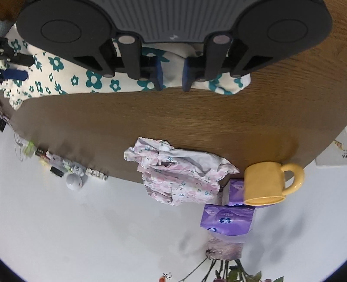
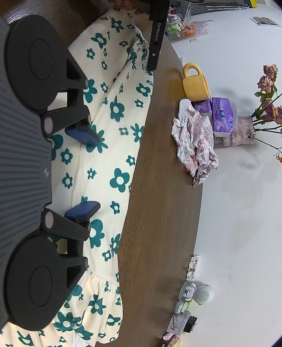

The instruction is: Fold clothes

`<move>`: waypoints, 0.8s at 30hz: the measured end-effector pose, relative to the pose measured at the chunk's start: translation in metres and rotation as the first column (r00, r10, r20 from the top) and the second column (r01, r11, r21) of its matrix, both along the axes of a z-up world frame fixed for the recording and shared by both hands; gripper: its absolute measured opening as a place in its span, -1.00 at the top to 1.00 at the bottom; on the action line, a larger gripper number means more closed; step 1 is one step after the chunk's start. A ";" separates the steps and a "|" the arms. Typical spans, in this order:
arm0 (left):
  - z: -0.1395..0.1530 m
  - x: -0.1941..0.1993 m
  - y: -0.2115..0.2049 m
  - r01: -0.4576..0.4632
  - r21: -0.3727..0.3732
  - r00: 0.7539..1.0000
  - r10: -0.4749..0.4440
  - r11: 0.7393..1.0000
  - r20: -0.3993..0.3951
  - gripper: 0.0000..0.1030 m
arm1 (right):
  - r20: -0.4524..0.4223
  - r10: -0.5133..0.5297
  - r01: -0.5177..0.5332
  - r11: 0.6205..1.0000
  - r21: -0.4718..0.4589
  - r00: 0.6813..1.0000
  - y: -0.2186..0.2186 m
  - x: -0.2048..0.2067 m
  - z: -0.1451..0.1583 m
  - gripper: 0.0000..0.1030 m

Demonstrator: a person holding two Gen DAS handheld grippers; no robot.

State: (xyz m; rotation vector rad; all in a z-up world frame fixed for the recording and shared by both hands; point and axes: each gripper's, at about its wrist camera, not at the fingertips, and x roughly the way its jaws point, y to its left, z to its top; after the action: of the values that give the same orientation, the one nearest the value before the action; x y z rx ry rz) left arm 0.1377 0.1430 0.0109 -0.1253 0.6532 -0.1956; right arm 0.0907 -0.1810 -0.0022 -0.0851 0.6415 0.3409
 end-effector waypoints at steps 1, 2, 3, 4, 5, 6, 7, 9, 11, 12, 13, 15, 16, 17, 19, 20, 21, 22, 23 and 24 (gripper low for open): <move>0.000 0.000 0.000 -0.001 0.000 1.000 0.001 1.000 0.003 0.63 | 0.001 0.000 0.000 1.000 -0.001 1.000 0.000 0.000 0.000 -0.13; 0.000 -0.001 0.000 -0.002 0.001 1.000 0.002 1.000 0.005 0.63 | 0.002 0.001 -0.001 1.000 -0.001 1.000 0.000 0.000 0.000 -0.13; 0.000 -0.001 0.000 -0.001 0.002 1.000 0.001 1.000 0.007 0.63 | 0.003 0.002 -0.002 1.000 -0.002 1.000 0.001 0.000 0.000 -0.14; 0.001 -0.001 0.000 -0.001 0.003 1.000 0.001 1.000 0.008 0.63 | 0.006 0.006 -0.006 1.000 -0.004 1.000 0.002 0.001 0.001 -0.14; 0.001 -0.002 -0.001 0.000 0.003 1.000 0.000 1.000 0.010 0.63 | 0.009 0.011 -0.011 1.000 -0.005 1.000 0.003 0.002 0.002 -0.14; 0.001 -0.002 -0.001 -0.001 0.001 1.000 0.001 1.000 0.012 0.63 | 0.016 0.019 -0.019 1.000 0.004 1.000 0.004 0.004 0.005 -0.14; 0.000 -0.002 0.000 -0.001 -0.002 1.000 0.001 1.000 0.013 0.63 | 0.024 0.027 -0.028 1.000 0.013 0.999 0.006 0.006 0.008 -0.14; 0.000 -0.003 0.001 -0.002 -0.010 1.000 0.002 1.000 0.013 0.63 | 0.047 0.054 -0.056 0.997 0.045 0.997 0.012 0.015 0.017 -0.14; -0.001 -0.003 0.002 -0.003 -0.018 1.000 0.003 1.000 0.014 0.63 | 0.049 0.092 -0.095 0.993 0.064 0.995 0.022 0.028 0.025 -0.04; -0.001 -0.003 0.002 -0.003 -0.022 1.000 0.004 1.000 0.014 0.63 | 0.041 0.125 -0.128 0.989 0.074 0.991 0.029 0.035 0.027 0.07; -0.001 -0.003 0.003 -0.004 -0.025 1.000 0.004 1.000 0.015 0.63 | 0.030 0.155 -0.157 0.984 0.080 0.987 0.038 0.042 0.028 0.13; -0.001 -0.004 0.004 -0.005 -0.033 1.000 0.005 0.999 0.015 0.63 | 0.011 0.208 -0.209 0.975 0.078 0.978 0.057 0.053 0.028 0.23; -0.002 -0.004 0.004 -0.005 -0.037 1.000 0.006 0.999 0.015 0.63 | 0.002 0.231 -0.231 0.970 0.072 0.973 0.067 0.058 0.028 0.29; -0.002 -0.004 0.005 -0.006 -0.041 1.000 0.007 0.999 0.016 0.63 | -0.006 0.253 -0.252 0.966 0.066 0.968 0.077 0.063 0.027 0.31; -0.002 -0.004 0.006 -0.007 -0.049 1.000 0.008 0.999 0.016 0.63 | -0.011 0.271 -0.270 0.961 0.059 0.962 0.095 0.070 0.024 0.47; -0.002 -0.004 0.006 -0.007 -0.053 1.000 0.008 0.999 0.017 0.63 | -0.008 0.274 -0.273 0.961 0.051 0.962 0.101 0.072 0.023 0.53; -0.003 -0.004 0.007 -0.008 -0.057 1.000 0.009 0.998 0.017 0.63 | -0.011 0.270 -0.270 0.962 0.034 0.963 0.105 0.073 0.019 0.59; -0.003 -0.004 0.007 -0.008 -0.061 1.000 0.010 0.998 0.017 0.63 | -0.015 0.266 -0.266 0.964 0.018 0.964 0.109 0.074 0.016 0.63; -0.003 -0.005 0.008 -0.009 -0.065 1.000 0.010 0.998 0.017 0.63 | -0.019 0.261 -0.261 0.965 0.004 0.965 0.112 0.075 0.012 0.64; -0.003 -0.005 0.008 -0.009 -0.068 1.000 0.011 0.998 0.018 0.63 | -0.027 0.249 -0.248 0.969 0.009 0.968 0.110 0.076 0.009 0.66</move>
State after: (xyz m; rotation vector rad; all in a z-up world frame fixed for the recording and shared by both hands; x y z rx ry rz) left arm 0.1330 0.1511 0.0076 -0.1916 0.6282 -0.2089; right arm 0.1668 -0.0715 0.0068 -0.1568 0.6586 0.5869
